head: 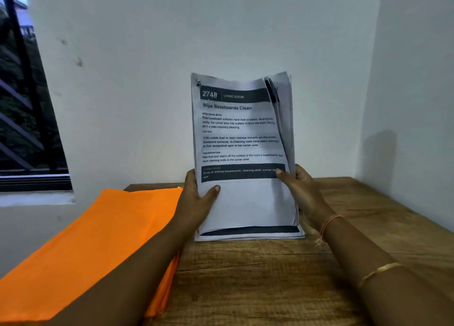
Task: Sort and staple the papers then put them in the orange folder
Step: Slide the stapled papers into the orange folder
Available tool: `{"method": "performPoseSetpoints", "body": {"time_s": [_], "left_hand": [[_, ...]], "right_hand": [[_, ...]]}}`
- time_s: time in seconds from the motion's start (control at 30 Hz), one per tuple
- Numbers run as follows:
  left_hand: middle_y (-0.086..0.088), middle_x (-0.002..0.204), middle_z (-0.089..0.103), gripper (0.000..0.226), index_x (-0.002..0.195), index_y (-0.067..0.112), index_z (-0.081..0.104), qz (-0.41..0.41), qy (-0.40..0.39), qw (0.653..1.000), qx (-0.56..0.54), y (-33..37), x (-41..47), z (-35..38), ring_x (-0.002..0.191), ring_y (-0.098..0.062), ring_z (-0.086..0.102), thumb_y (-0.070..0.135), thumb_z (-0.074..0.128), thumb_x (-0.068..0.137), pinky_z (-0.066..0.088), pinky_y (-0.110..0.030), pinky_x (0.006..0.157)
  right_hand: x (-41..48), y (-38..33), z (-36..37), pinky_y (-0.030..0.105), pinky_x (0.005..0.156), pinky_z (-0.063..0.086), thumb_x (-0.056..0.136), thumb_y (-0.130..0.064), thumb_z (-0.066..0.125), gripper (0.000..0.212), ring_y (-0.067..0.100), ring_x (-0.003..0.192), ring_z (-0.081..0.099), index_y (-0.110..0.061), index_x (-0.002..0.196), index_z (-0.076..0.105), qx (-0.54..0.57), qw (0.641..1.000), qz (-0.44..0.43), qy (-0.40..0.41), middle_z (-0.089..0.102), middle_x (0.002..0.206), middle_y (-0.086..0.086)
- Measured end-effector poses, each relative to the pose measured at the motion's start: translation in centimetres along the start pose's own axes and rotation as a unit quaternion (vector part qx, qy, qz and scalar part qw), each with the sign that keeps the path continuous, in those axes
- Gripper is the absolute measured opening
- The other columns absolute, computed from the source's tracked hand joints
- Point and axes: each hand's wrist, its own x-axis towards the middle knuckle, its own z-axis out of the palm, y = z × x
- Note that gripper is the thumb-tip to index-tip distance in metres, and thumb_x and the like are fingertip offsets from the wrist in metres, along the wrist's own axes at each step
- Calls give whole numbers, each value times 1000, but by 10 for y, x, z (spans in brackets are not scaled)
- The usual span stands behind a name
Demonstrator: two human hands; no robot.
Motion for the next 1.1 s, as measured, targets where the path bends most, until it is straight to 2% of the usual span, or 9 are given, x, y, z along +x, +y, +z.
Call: {"method": "performPoseSetpoints", "body": {"time_s": [0.23, 0.33, 0.43, 0.57, 0.63, 0.73, 0.83, 0.93, 1.1], "left_hand": [[3, 113, 54, 24, 118, 18, 42, 48, -18, 994, 94, -4, 1, 1, 104, -13, 52, 5, 44, 97, 43, -26, 86], [2, 113, 55, 25, 119, 15, 42, 63, -36, 992, 99, 0, 2, -1, 103, -13, 54, 4, 43, 97, 46, -26, 87], [1, 114, 56, 25, 117, 18, 43, 22, -63, 995, 72, 5, 3, -5, 104, -15, 55, 6, 46, 96, 47, -30, 89], [0, 111, 58, 26, 118, 12, 51, -73, -56, 980, 176, 4, 11, -16, 103, -19, 57, 20, 55, 94, 48, -37, 91], [-2, 114, 59, 26, 115, 13, 54, -97, -40, 954, 282, 0, 15, -28, 109, -19, 55, 26, 55, 93, 44, -33, 93], [-7, 132, 51, 38, 125, 14, 49, -150, -92, 837, 518, -8, 18, -46, 122, -25, 46, 32, 54, 92, 37, -34, 100], [-11, 142, 42, 69, 139, 13, 33, -253, -171, 755, 580, -9, 17, -56, 128, -29, 42, 44, 61, 84, 35, -41, 106], [-12, 150, 30, 90, 148, 13, 19, -302, -202, 744, 561, -2, 14, -60, 134, -31, 35, 52, 64, 81, 35, -39, 107], [-12, 153, 24, 82, 148, 12, 22, -329, -191, 762, 525, 7, 15, -64, 136, -32, 30, 46, 62, 84, 34, -39, 103]], "right_hand": [[-4, -8, 1, 32, 81, 53, 96, -29, 52, 12, 19, 88, 66, -25, 92, 63, 17, 1000, 16, 0, 69, 99, 3], [-1, -12, -3, 37, 86, 53, 94, -28, 56, 10, 22, 94, 67, -24, 98, 64, 70, 997, 31, -6, 70, 101, 1], [2, -15, -8, 43, 88, 53, 93, -21, 58, 9, 29, 96, 66, -21, 100, 63, 71, 996, 53, -19, 70, 105, 7], [6, -13, -14, 42, 86, 52, 93, -11, 57, 10, 28, 85, 64, -12, 102, 62, 28, 997, 76, -4, 67, 95, 8], [10, -8, -17, 38, 77, 53, 94, -11, 57, 15, 26, 78, 62, -9, 109, 59, 7, 993, 121, -4, 66, 91, 9], [15, 1, -24, 34, 66, 50, 95, -11, 55, 15, 28, 75, 59, -6, 110, 54, -13, 972, 231, -30, 63, 93, 14], [18, 14, -30, 37, 74, 49, 96, -11, 52, 18, 30, 81, 58, -3, 112, 52, -61, 947, 308, -64, 61, 96, 15], [21, 25, -35, 39, 85, 47, 94, -12, 54, 29, 35, 104, 55, 1, 120, 53, -134, 932, 327, -79, 58, 115, 19], [21, 21, -35, 42, 75, 51, 97, -8, 49, 17, 31, 77, 57, -4, 113, 50, -66, 933, 342, -92, 59, 95, 17]]}}
